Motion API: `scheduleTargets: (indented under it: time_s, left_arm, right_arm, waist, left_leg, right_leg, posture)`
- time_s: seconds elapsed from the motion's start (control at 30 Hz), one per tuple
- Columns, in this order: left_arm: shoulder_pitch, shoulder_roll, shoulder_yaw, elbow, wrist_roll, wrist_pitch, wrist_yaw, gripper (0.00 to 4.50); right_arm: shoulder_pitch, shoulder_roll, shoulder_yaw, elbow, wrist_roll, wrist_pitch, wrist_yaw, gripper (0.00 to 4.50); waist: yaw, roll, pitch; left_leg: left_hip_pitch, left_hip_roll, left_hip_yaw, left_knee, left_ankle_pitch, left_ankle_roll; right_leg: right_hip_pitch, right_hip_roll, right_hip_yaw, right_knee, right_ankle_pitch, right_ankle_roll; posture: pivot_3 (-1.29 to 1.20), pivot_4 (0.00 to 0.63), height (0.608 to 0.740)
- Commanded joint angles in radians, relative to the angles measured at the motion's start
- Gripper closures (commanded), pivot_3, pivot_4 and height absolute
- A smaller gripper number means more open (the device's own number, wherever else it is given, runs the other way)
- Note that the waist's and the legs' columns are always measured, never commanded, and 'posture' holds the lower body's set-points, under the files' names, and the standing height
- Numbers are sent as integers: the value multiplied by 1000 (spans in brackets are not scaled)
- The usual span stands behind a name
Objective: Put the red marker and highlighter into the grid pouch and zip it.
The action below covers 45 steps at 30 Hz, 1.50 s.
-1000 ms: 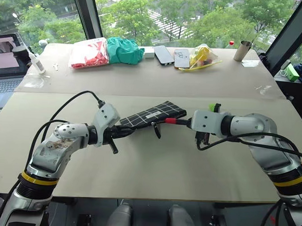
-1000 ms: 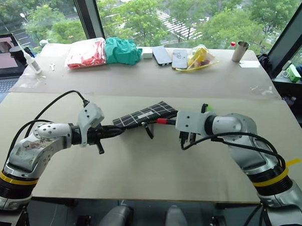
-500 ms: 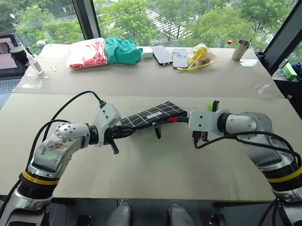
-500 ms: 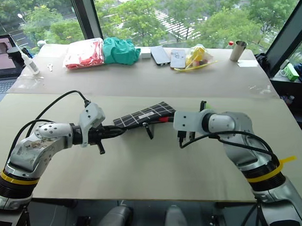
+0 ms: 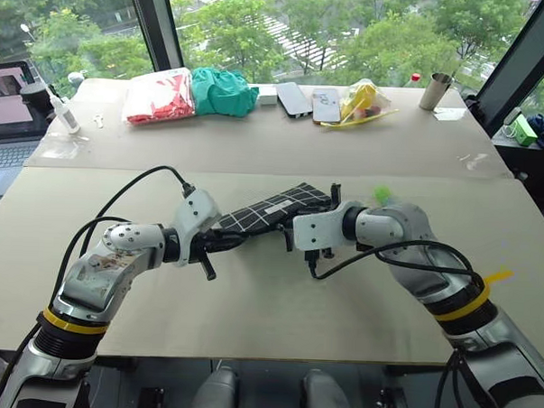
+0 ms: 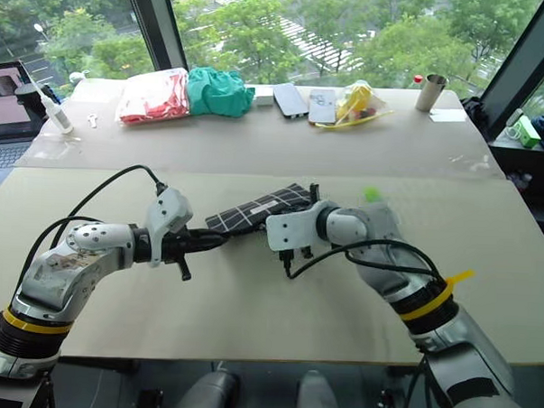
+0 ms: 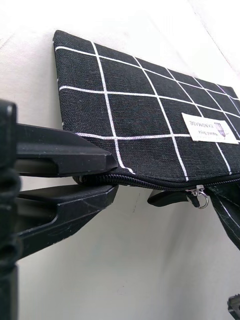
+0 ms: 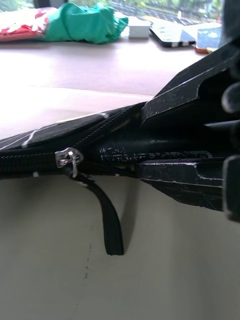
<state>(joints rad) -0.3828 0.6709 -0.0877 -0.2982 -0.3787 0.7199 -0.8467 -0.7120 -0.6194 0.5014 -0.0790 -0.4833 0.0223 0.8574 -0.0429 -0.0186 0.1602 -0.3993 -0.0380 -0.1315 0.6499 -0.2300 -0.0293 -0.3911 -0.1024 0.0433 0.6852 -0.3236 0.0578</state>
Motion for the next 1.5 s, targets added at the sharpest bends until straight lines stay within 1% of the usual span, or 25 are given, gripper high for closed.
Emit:
scheduleTargets:
  time_s: [0.03, 0.1, 0.2, 0.23, 0.27, 0.3, 0.43, 0.47, 0.6, 0.63, 0.7, 0.8, 0.83, 0.9, 1.0, 1.1, 1.2, 1.3, 1.33, 1.4, 1.5]
  left_arm:
    - [-17, -2, 3, -24, -9, -22, -10, 4500]
    - [-18, -3, 4, -21, -8, -25, -10, 4500]
    - [-19, -3, 4, -20, -8, -27, -12, 4500]
    - [-18, -3, 4, -20, -9, -28, -12, 4500]
    - [-17, -3, 4, -21, -9, -28, -12, 4500]
    - [-17, -3, 5, -22, -9, -28, -12, 4500]
    - [-15, -1, 6, -23, -9, -28, -14, 4500]
    - [-14, 0, 6, -23, -9, -28, -14, 4500]
    - [-12, 2, 7, -24, -8, -29, -16, 4500]
    - [-12, 2, 8, -24, -9, -29, -16, 4500]
    - [-11, 3, 8, -24, -9, -29, -16, 4500]
    - [-8, 4, 10, -27, -10, -29, -15, 4500]
    - [-7, 4, 10, -27, -11, -29, -15, 4500]
    - [-5, 5, 10, -29, -11, -29, -13, 4500]
    - [-2, 6, 12, -32, -12, -27, -11, 4500]
    - [1, 8, 14, -36, -14, -24, -9, 4500]
    - [4, 12, 18, -38, -17, -21, -9, 4500]
    - [5, 13, 17, -39, -19, -20, -9, 4500]
    - [5, 13, 16, -39, -20, -20, -9, 4500]
    - [4, 14, 14, -39, -21, -20, -9, 4500]
    - [-2, 13, 12, -34, -22, -20, -9, 4500]
  right_arm:
    - [-20, -6, 15, 47, -29, -211, -76, 4004]
    - [-18, -17, 21, 95, -55, -291, -105, 4004]
    - [-21, -10, 9, 159, -80, -334, -147, 4004]
    - [-25, -7, 3, 176, -85, -346, -162, 3508]
    - [-21, -2, -9, 181, -58, -331, -143, 3005]
    - [-18, -3, -17, 183, -43, -327, -128, 2802]
    - [-22, -4, -57, 190, -14, -272, -97, 1457]
    - [-31, -14, -70, 199, 3, -290, -89, 1120]
    - [-65, -28, -134, 212, 71, -289, -72, 1120]
    - [-68, -46, -167, 197, 142, -279, -24, 1120]
    - [-67, -70, -207, 171, 233, -258, 45, 1120]
    - [-29, -143, -301, 109, 382, -75, 173, 1120]
    - [-20, -158, -321, 94, 412, -25, 195, 1120]
    - [26, -177, -391, 54, 527, 123, 232, 1120]
    - [46, -136, -491, 91, 602, 314, 146, 1120]
    - [34, -76, -561, 184, 589, 450, -22, 1120]
    - [42, -16, -597, 236, 578, 566, -156, 1120]
    - [45, 35, -608, 251, 586, 634, -233, 1120]
    - [45, 41, -594, 251, 576, 635, -247, 1120]
    - [45, 41, -571, 256, 557, 628, -265, 1120]
    - [21, 15, -538, 352, 484, 552, -328, 1120]
  waist:
    - [-1, 0, 0]
    - [-1, 0, 0]
    - [-1, 0, 0]
    - [-2, 0, 0]
    - [-2, 0, 0]
    - [-3, 0, 0]
    - [-3, 0, 0]
    - [-3, 0, 0]
    - [-3, 0, 0]
    - [-3, 0, 0]
    - [-2, 0, 0]
    - [0, 0, 0]
    - [2, 0, 0]
    - [3, 0, 0]
    - [0, 0, 0]
    - [-3, 0, 0]
    - [-2, 0, 0]
    - [-3, 0, 0]
    - [-3, 0, 0]
    - [-3, 0, 0]
    - [-2, 0, 0]
  left_leg:
    - [0, 0, 0, 0, 0, 0]
    - [0, 0, 0, 0, 0, 0]
    - [0, 0, 0, 0, 0, 0]
    - [0, 0, 0, 0, 0, 0]
    - [0, 0, 0, 0, 0, 0]
    - [0, 0, 0, 0, 0, 0]
    - [0, 0, 0, 0, 0, 0]
    - [0, 0, 0, 0, 0, 0]
    - [0, 0, 0, 0, 0, 0]
    - [0, 0, 0, 0, 0, 0]
    - [0, 0, 0, 0, 0, 0]
    - [0, 0, 0, 0, 0, 0]
    - [0, 0, 0, 0, 0, 0]
    - [0, 0, 0, 0, 0, 1]
    - [0, 0, 0, 0, 0, 1]
    - [1, 1, 1, 0, 0, 1]
    - [1, 0, 1, 0, 0, 1]
    - [1, 0, 1, 0, 0, 1]
    - [1, 0, 1, 0, 0, 1]
    - [0, 0, 1, 0, 0, 1]
    - [0, 0, 1, 0, 0, 1]
  right_leg:
    - [0, 0, 0, 0, 0, 0]
    - [0, 0, 0, 0, 0, 0]
    - [0, 0, 0, 0, 0, 0]
    - [0, 0, 0, 0, 0, 0]
    - [0, 0, 0, 0, 0, 0]
    - [0, 0, 0, 0, 0, 0]
    - [0, 0, 0, 0, 0, 0]
    - [0, 0, 0, 0, 0, 0]
    - [0, 0, 0, 0, 0, 0]
    - [0, 0, 0, 0, 0, 0]
    - [0, 0, 0, 0, 0, 0]
    - [1, 0, 0, -1, 0, 0]
    - [1, 0, 0, -1, 0, 0]
    - [1, 0, 0, -1, 0, 0]
    - [2, 0, 0, -1, 0, 0]
    - [1, 0, 1, 1, 0, 0]
    - [1, 0, 1, 1, 0, 0]
    - [1, 0, 1, 1, 0, 0]
    - [0, 0, 1, 1, 0, 0]
    - [0, 0, 1, 1, 0, 0]
    - [0, 0, 1, 1, 0, 0]
  posture:
    - [0, 150, 740]
    - [0, 150, 740]
    - [0, 150, 740]
    - [0, 150, 740]
    - [0, 150, 740]
    - [0, 150, 740]
    - [0, 150, 740]
    - [0, 150, 740]
    - [0, 150, 740]
    - [0, 150, 740]
    - [0, 150, 740]
    - [0, 150, 740]
    - [0, 150, 740]
    - [0, 150, 740]
    - [0, 150, 740]
    - [0, 150, 740]
    - [0, 150, 740]
    - [0, 150, 740]
    - [0, 150, 740]
    - [0, 150, 740]
    - [0, 150, 740]
